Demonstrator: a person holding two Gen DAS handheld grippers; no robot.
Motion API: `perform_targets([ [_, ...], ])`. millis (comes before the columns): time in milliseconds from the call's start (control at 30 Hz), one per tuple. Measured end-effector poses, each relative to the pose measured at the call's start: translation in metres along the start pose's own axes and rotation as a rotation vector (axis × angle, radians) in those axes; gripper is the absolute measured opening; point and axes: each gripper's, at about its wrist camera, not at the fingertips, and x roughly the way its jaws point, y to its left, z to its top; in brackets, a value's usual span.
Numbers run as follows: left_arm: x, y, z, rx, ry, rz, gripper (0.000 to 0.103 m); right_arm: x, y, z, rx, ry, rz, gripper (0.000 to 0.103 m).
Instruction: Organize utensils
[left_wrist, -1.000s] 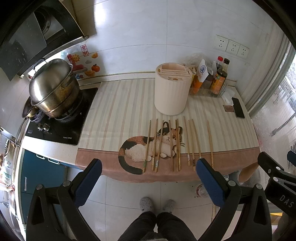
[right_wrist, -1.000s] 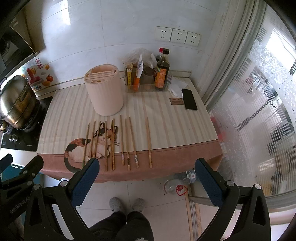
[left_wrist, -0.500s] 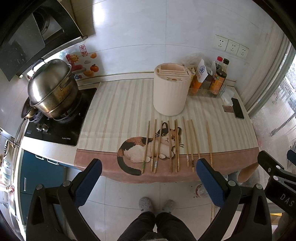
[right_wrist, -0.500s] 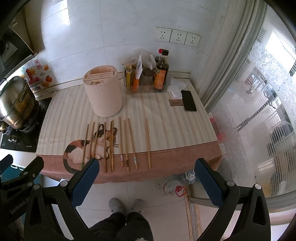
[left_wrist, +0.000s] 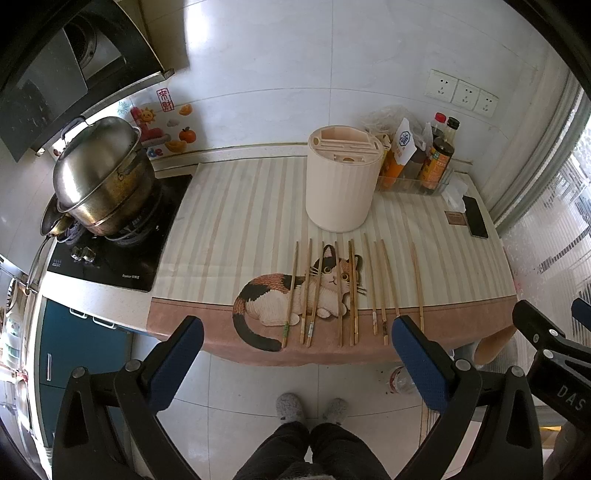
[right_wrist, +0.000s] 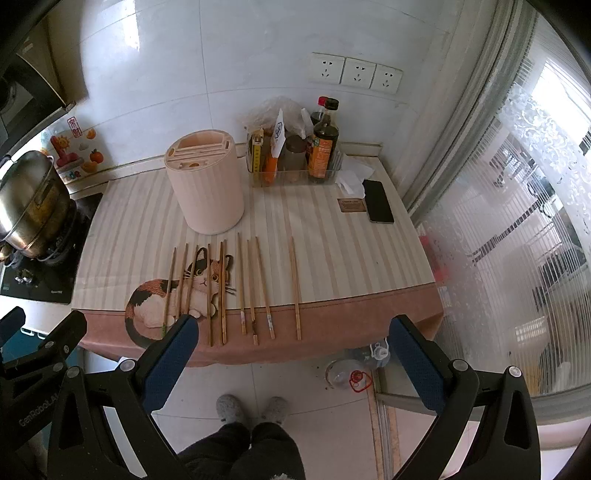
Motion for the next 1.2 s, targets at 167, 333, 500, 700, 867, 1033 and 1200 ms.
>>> perform_targets([
  [167, 0.005, 0.000, 0.004, -0.005, 0.003, -0.001, 0.103, 0.001, 0.002, 0.001, -0.001, 0.001, 0.001, 0.103],
  [333, 0.006, 0.002, 0.005, -0.005, 0.004, -0.007, 0.103, 0.005, 0.002, 0.003, -0.001, 0.005, 0.003, 0.103],
  [500, 0.016, 0.017, 0.016, -0.006, -0.038, -0.006, 0.103, 0.009, 0.007, 0.005, 0.006, -0.003, 0.000, 0.103],
  [700, 0.051, 0.040, 0.039, 0.009, -0.116, 0.022, 0.103, 0.017, 0.008, 0.011, 0.076, -0.072, 0.019, 0.103],
  [867, 0.102, 0.060, 0.050, 0.010, -0.089, 0.058, 0.103, 0.053, 0.008, 0.016, 0.139, -0.074, -0.018, 0.103],
  [1033, 0.180, 0.074, 0.054, -0.022, 0.055, 0.071, 0.103, 0.110, 0.009, 0.019, 0.160, -0.013, -0.046, 0.095],
  [1200, 0.253, 0.061, 0.046, -0.012, 0.209, 0.033, 0.096, 0.184, 0.010, 0.020, 0.150, 0.113, -0.006, 0.070],
])
